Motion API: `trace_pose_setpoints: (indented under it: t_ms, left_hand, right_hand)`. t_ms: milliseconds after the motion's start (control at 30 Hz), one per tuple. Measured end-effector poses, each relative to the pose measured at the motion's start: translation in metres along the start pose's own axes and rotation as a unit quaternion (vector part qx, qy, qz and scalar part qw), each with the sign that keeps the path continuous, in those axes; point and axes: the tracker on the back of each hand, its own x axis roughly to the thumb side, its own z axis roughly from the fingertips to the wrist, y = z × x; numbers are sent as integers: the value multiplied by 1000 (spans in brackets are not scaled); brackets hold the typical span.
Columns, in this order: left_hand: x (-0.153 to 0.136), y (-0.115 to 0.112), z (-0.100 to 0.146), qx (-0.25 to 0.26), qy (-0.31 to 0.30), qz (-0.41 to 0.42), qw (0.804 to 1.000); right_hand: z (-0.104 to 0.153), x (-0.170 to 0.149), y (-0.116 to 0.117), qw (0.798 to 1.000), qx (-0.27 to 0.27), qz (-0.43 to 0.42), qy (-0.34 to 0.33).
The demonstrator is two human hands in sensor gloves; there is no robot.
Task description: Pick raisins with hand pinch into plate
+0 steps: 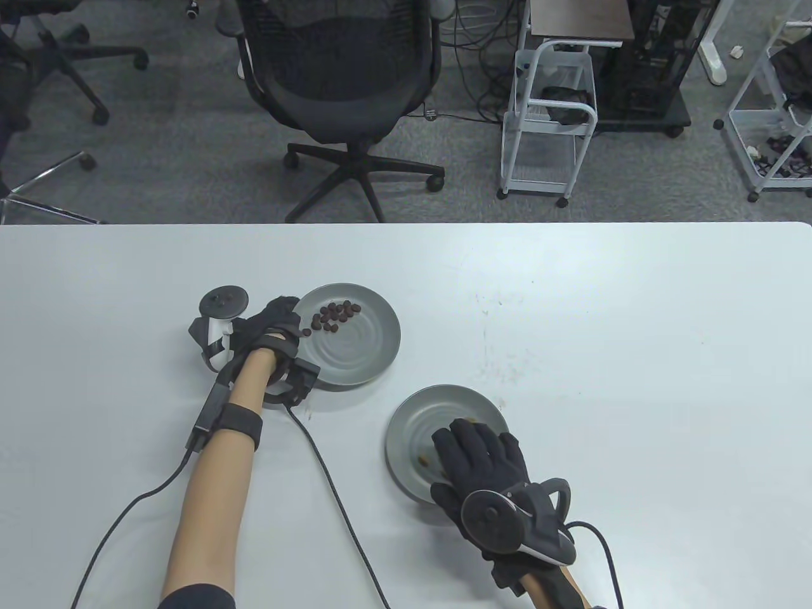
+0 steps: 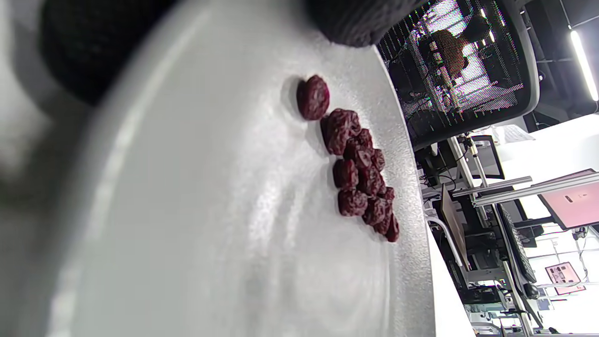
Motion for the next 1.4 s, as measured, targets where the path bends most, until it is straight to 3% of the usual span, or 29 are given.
trace_pose_setpoints:
  t_ms: [433, 733, 833, 967, 1067, 1200, 1400]
  left_hand:
    - [1, 0, 6, 0, -4, -40, 999]
    - [12, 10, 36, 34, -43, -117, 992]
    - [18, 11, 57, 51, -87, -154, 983]
    - [30, 5, 104, 65, -172, -205, 961]
    - [37, -7, 146, 77, -252, -237, 935]
    - [37, -31, 209, 123, -387, -259, 876]
    - [20, -67, 267, 104, -443, -292, 841]
  right_hand:
    - [0, 0, 1, 1000, 9, -18, -2]
    - [0, -3, 1, 1000, 12, -26, 8]
    - [0, -4, 0, 1000, 10, -23, 10]
    - [1, -4, -2, 1000, -8, -28, 12]
    - [1, -5, -2, 999, -11, -27, 15]
    - [-1, -7, 0, 999, -11, -27, 20]
    - [-2, -12, 1, 999, -23, -30, 26]
